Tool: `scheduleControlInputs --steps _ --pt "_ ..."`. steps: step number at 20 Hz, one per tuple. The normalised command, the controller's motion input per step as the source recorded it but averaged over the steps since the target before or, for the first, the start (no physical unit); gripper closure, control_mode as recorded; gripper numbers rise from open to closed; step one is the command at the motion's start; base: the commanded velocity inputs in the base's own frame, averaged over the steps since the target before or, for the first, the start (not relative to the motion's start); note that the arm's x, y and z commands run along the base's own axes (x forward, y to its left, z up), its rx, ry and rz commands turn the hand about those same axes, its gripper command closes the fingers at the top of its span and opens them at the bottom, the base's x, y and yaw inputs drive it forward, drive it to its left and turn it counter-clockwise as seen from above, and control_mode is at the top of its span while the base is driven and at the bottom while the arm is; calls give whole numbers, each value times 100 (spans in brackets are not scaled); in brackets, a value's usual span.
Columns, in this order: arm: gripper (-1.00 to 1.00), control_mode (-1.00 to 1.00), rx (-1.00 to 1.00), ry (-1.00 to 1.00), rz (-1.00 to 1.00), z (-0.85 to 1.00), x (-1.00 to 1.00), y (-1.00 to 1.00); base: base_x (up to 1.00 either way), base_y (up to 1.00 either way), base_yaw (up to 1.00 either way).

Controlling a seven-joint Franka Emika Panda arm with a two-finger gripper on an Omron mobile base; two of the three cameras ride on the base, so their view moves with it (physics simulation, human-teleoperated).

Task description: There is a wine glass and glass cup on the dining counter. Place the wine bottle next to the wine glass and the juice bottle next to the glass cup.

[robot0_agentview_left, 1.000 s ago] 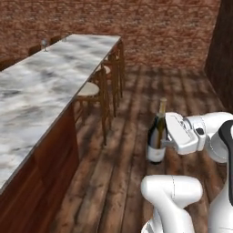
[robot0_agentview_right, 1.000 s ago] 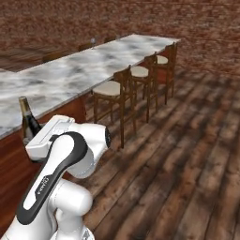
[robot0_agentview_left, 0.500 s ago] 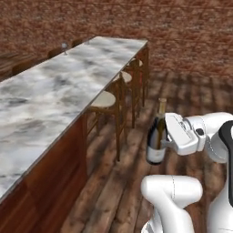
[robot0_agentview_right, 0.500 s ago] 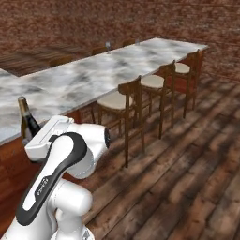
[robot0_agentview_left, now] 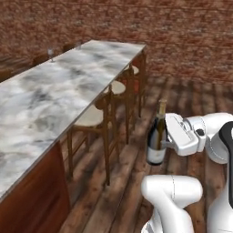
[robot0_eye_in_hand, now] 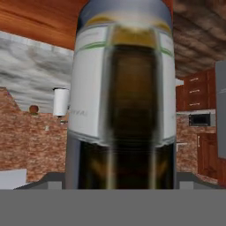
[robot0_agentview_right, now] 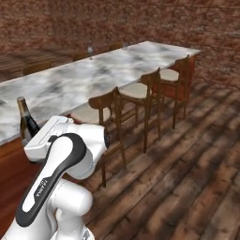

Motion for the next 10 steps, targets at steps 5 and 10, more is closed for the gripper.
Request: scheduleControlInputs --steps 5,10 --pt "100 100 0 0 0 0 0 0 100 -95 -4" --pt "100 100 0 0 0 0 0 0 100 -100 -2"
